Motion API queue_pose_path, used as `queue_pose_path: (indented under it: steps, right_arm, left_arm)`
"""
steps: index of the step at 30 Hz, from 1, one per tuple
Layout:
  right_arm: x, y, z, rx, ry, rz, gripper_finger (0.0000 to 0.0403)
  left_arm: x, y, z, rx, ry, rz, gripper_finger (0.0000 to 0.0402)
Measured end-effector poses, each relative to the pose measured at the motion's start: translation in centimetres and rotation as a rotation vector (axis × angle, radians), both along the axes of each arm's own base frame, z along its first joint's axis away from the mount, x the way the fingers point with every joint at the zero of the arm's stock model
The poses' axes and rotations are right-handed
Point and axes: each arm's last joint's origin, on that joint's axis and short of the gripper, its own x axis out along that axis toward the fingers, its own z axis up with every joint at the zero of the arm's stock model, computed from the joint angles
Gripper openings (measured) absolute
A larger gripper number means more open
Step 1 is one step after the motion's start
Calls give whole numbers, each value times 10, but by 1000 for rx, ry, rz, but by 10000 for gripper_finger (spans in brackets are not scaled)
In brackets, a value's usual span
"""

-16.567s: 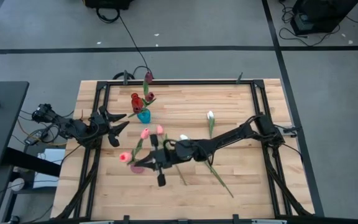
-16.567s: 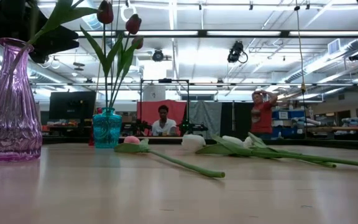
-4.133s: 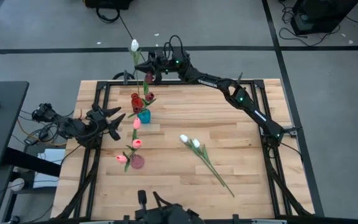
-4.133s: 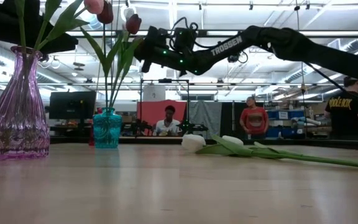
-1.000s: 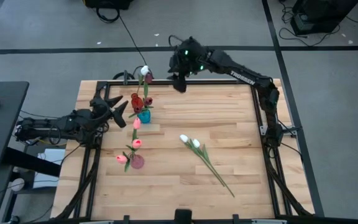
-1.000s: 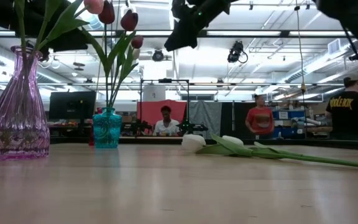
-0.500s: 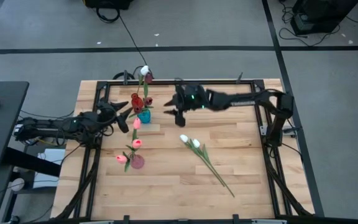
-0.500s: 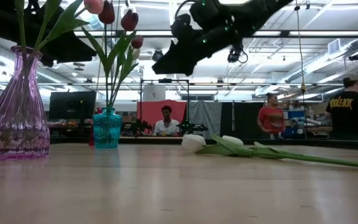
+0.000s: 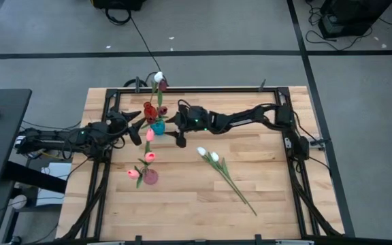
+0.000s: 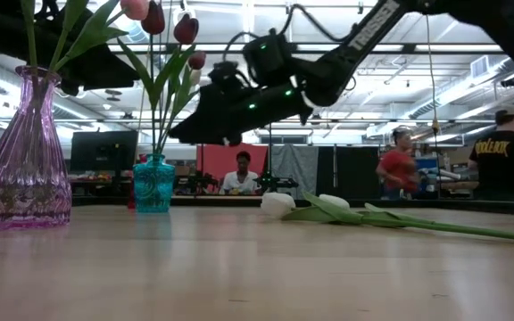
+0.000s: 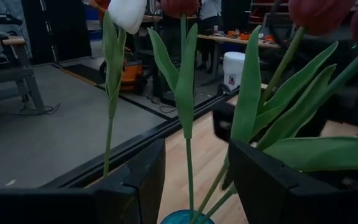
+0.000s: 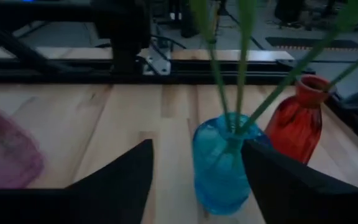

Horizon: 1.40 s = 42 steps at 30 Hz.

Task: Sort flowers into vase by color
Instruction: Adjust the blue vase

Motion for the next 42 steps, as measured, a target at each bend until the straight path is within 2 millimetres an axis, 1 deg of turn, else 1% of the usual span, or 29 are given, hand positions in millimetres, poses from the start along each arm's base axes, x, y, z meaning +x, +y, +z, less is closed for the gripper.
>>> queue_pose_path:
  steps: [4, 6, 10, 13, 19, 23, 26, 30, 34, 42]
  right_arm:
    - [14, -8, -11, 16, -2, -1, 319]
    - [21, -12, -16, 9, -3, -29, 341]
    - [34, -18, -26, 23, -11, -61, 364]
    - [40, -20, -34, 25, -7, -56, 366]
    - [43, -20, -37, 24, -9, -61, 371]
    - [43, -21, -37, 17, -8, -71, 369]
    - [43, -21, -37, -21, -4, -76, 369]
    - [47, -15, -29, -73, -12, -77, 371]
    - [50, -15, -19, -73, -32, -76, 371]
    - [45, -27, -27, -19, 46, -101, 375]
  left_arm:
    - [0, 0, 0, 0, -1, 0, 182]
    - [0, 0, 0, 0, -1, 0, 182]
    - [0, 0, 0, 0, 3, 0, 182]
    - [0, 0, -1, 0, 7, 0, 182]
    - [0, 0, -1, 0, 13, 0, 182]
    - [0, 0, -1, 0, 11, 0, 182]
    - [0, 0, -1, 0, 11, -2, 182]
    - [0, 0, -1, -2, 11, -19, 182]
    - [0, -1, -1, -4, 11, -33, 182]
    - [0, -1, -1, -4, 14, -35, 182]
